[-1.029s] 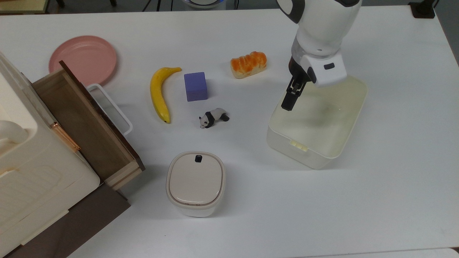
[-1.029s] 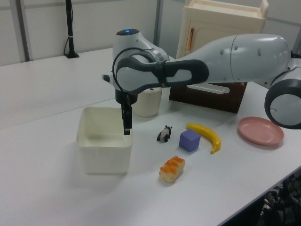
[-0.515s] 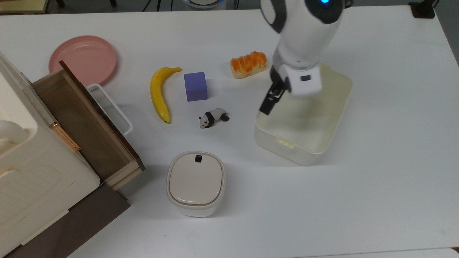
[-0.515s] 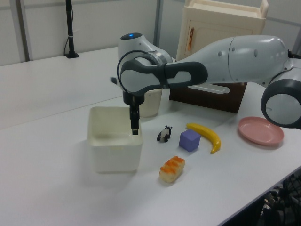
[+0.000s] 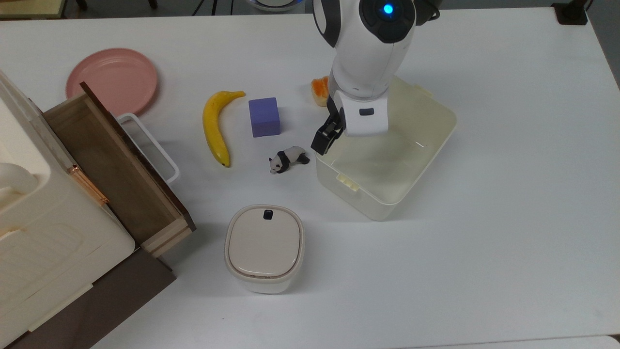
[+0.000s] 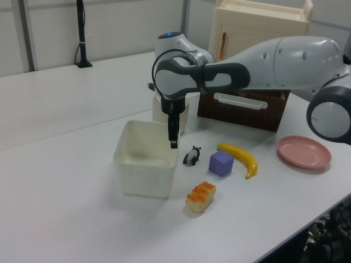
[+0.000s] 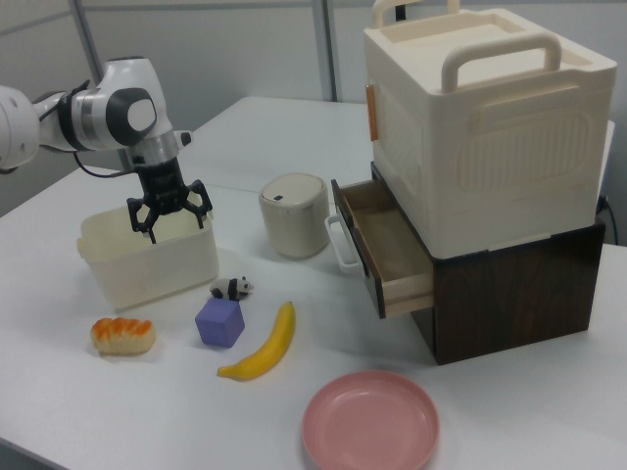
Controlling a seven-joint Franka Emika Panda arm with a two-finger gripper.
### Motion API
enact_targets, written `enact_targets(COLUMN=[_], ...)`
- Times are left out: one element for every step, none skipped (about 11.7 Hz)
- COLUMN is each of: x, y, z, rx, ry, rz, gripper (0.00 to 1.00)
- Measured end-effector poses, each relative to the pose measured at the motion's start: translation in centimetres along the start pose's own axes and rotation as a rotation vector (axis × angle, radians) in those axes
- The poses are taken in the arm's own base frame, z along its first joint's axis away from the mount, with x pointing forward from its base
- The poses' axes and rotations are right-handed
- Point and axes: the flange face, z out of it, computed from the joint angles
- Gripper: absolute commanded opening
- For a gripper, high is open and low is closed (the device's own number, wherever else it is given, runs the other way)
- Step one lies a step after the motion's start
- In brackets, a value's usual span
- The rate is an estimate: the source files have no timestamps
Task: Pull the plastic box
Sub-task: 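Drag the box by its rim toward the panda figurine, then lift the gripper out of the box and raise it away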
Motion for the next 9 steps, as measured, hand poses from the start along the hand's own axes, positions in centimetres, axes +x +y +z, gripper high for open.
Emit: enact_targets(x=[0.0, 0.2, 0.1, -0.7, -2.0, -3.9, -6.3, -9.2, -11.9], y=[-0.1, -0.6, -1.2, -1.7, -1.9, -1.5, -0.3, 1.4, 2.9], z=[-0.7, -2.0, -4.3, -6.8, -9.1, -11.2, -13.0, -14.1, -14.7], rx=[-0.006, -0.018, -0.032, -0.038, -0.039, -0.042, -0.043, -0.037, -0.029], ry=[0.009, 0.028, 0.055, 0.074, 0.089, 0.107, 0.124, 0.126, 0.121], rz=[0.019, 0.060, 0.119, 0.190, 0.280, 0.402, 0.532, 0.636, 0.713], gripper=[1.00, 1.00, 1.00, 1.00, 1.00, 1.00, 1.00, 1.00, 1.00])
